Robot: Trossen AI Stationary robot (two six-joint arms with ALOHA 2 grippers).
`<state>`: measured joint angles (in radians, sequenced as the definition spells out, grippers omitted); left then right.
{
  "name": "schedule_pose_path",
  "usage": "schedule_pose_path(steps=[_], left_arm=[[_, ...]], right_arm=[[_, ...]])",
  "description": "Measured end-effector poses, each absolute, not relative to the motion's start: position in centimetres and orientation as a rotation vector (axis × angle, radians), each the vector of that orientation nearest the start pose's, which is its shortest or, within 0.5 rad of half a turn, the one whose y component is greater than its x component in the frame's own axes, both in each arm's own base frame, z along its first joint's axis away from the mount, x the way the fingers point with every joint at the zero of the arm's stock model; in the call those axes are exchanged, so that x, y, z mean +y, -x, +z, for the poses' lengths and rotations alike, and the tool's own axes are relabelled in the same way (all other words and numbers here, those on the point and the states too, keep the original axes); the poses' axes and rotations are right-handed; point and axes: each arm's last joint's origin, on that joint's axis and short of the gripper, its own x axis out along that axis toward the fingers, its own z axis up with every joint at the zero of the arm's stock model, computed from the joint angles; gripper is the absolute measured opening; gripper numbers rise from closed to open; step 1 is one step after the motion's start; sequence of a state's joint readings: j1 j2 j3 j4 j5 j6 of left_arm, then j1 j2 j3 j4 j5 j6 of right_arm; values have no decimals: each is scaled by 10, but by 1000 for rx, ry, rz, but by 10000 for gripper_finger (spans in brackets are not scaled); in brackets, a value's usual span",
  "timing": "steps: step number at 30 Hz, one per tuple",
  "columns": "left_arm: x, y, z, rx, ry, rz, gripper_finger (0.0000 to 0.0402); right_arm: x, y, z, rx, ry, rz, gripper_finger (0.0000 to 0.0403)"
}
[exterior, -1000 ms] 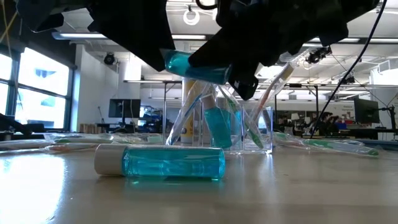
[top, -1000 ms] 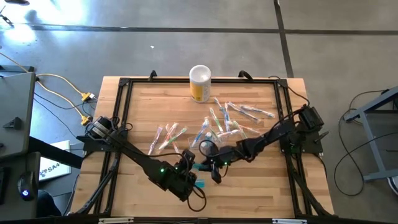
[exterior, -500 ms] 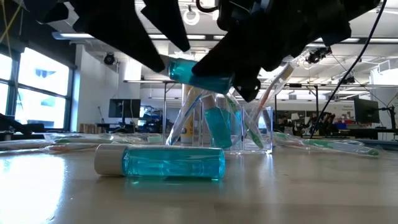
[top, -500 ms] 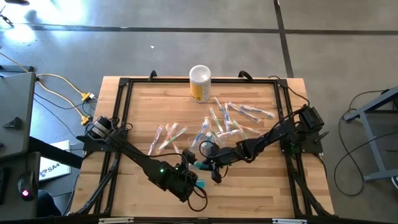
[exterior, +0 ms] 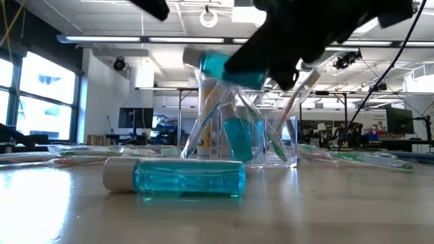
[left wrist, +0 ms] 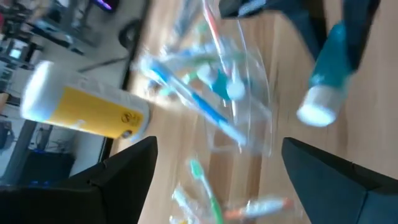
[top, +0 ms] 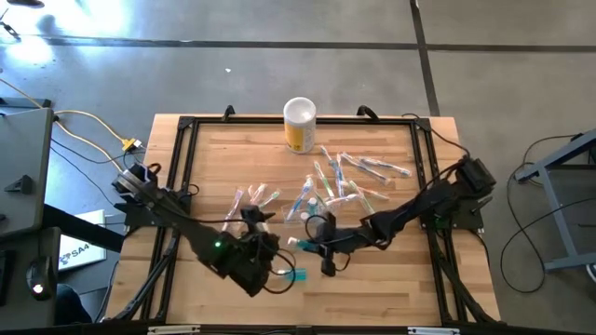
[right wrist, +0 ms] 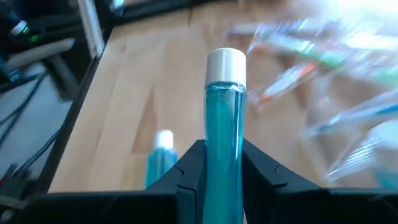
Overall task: Pick & Place toothbrushing station
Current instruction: Put the blue mouthwash in the transparent organizer
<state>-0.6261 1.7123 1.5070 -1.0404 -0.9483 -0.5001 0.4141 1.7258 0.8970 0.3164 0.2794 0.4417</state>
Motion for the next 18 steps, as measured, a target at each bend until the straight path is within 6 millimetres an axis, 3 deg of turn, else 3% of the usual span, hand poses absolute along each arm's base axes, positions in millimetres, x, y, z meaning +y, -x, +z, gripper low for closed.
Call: schedule_pose_path(steps=[5, 13, 16, 18], left_arm=[[-190, -282, 287, 642, -385, 519, 337], [-191, -278, 226, 426, -281, 621, 338], [-187, -284, 212, 432, -264, 541, 338], [-188, -291, 208, 460, -276, 370, 338]], right_arm=[[150, -312, 197, 410, -135, -70, 58], [173, -290, 214, 299, 33, -221, 58], [176, -287, 214, 290, 47, -238, 58], [176, -287, 214, 289, 49, -245, 58]])
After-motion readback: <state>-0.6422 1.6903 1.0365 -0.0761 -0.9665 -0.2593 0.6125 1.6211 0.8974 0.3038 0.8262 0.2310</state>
